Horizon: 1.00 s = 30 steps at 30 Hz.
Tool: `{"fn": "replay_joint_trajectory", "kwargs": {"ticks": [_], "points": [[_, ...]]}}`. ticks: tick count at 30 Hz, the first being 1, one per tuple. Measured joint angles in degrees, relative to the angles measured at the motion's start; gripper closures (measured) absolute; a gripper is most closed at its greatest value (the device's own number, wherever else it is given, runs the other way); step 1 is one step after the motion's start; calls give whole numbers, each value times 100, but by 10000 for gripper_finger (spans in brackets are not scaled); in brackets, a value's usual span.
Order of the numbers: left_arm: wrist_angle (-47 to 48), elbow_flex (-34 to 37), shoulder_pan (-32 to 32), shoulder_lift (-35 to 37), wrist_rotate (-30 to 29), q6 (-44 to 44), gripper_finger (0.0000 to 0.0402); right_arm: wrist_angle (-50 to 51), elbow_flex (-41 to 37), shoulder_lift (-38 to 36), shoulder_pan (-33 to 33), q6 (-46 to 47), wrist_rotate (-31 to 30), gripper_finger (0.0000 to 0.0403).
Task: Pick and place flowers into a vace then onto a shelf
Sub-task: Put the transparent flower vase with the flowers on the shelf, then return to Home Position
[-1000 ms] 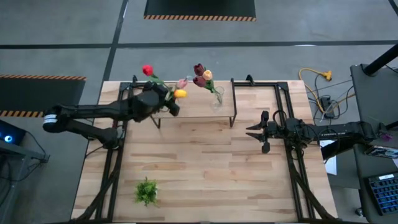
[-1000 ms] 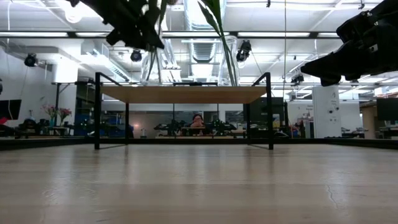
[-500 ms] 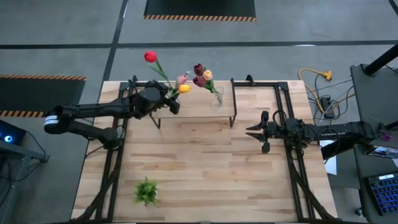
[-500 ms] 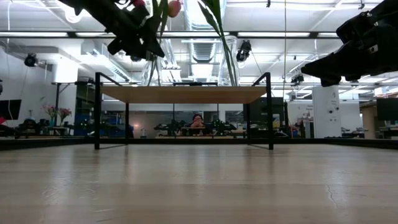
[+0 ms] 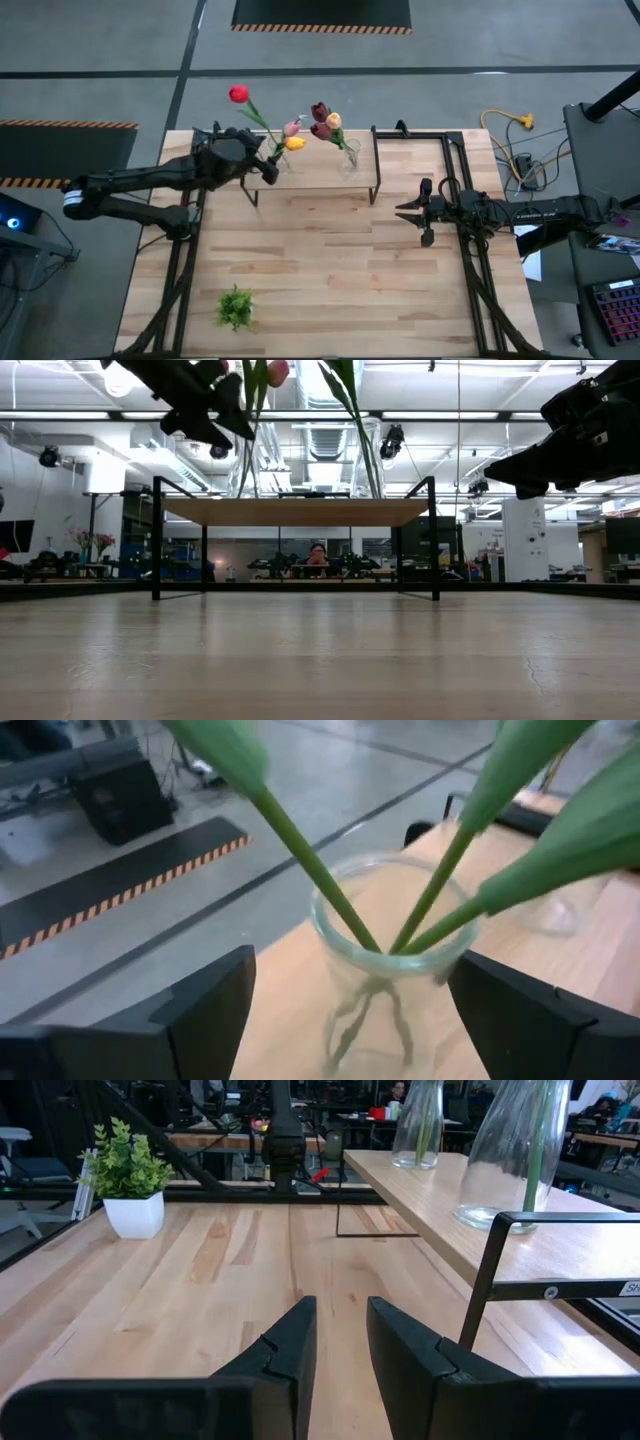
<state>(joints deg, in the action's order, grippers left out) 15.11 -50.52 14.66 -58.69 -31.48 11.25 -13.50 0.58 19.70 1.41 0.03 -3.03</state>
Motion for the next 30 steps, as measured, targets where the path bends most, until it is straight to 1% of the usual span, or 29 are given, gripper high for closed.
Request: {"fn": "replay_joint_trajectory", "kwargs": {"ticks": [3, 5, 7, 10, 11, 13, 16, 20, 22, 23, 25, 30], "points": [[15, 104, -2, 349, 342, -44, 91, 0, 0, 0, 0, -1, 0, 318], [21, 200, -8, 585, 810, -46, 91, 0, 0, 0, 0, -1, 0, 317], [4, 376, -58, 813, 1398, -47, 94, 0, 0, -1, 0, 2, 0, 316], [-273, 818, -268, 1108, 2139, -165, 102, 0, 0, -4, 0, 57, 0, 319], [-462, 1035, -372, 1223, 2311, -297, 107, 2, 0, -4, 0, 66, 0, 321], [-954, 1496, -548, 1461, 2434, -417, 119, 0, 0, -2, 0, 64, 0, 325], [-1941, 2263, -721, 1838, 2657, -590, 145, 1, 0, 0, 0, 61, 0, 330], [-3417, 3380, -1014, 2230, 3583, -671, 191, 2, 0, 0, 0, 95, 0, 334], [-3941, 3788, -1193, 2394, 3615, -669, 219, 4, 0, 0, 0, 100, 0, 334], [-4046, 3944, -1290, 2491, 3532, -671, 234, 4, 0, 0, -1, 106, 0, 334], [-4056, 4183, -1440, 2697, 3362, -671, 266, 4, 0, 0, 0, 101, 2, 333], [-4063, 4645, -1616, 3281, 3295, -693, 352, 4, 0, -20, 0, 123, 46, 328]]}}
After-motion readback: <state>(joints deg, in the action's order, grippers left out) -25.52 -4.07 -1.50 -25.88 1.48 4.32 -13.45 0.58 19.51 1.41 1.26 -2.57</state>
